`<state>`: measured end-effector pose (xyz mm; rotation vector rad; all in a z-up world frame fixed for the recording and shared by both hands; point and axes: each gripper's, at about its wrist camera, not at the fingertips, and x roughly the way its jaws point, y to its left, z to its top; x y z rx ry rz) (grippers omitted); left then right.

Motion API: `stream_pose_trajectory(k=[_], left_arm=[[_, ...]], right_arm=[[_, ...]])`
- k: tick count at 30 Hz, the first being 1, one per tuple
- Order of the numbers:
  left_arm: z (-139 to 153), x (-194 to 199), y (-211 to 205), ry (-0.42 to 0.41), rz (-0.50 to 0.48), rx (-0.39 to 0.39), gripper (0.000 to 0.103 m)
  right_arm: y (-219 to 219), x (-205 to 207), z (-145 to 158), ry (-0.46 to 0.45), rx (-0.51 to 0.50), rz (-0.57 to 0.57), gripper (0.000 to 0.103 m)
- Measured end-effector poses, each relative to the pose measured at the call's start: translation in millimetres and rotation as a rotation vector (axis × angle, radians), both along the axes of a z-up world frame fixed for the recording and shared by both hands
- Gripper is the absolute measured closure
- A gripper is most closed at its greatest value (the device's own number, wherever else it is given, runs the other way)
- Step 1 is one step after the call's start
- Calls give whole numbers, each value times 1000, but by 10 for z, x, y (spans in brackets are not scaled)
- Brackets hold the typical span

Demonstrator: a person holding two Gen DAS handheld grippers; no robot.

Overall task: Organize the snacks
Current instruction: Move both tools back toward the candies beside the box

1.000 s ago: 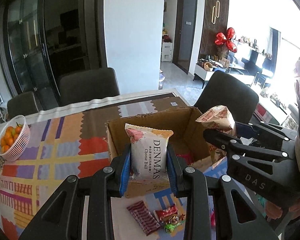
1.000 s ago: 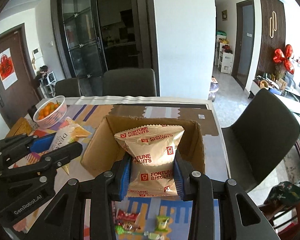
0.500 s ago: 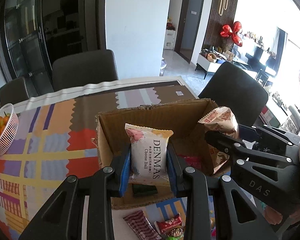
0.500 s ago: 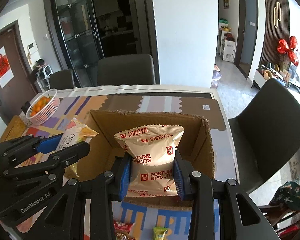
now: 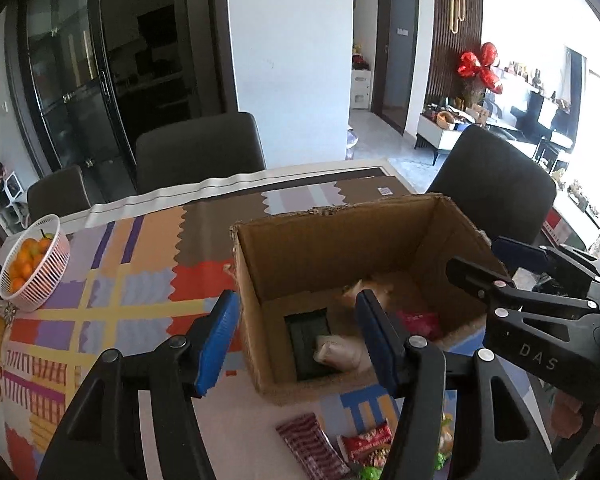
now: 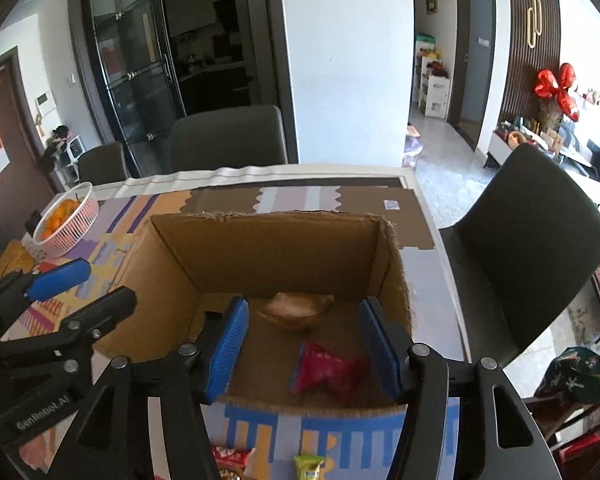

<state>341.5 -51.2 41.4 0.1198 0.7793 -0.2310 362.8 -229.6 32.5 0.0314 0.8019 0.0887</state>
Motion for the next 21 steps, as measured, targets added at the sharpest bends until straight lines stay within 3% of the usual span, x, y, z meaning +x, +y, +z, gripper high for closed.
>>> stream_pose_trajectory(k=[11,21], left_arm=[[209,-695,45,-48,-47,-31,40],[198,-1267,55,-61,-72,-36,40]], right_arm=[[49,-689,316,-107,-34,39,44],[102,-1294,361,-137,-23,77,44]])
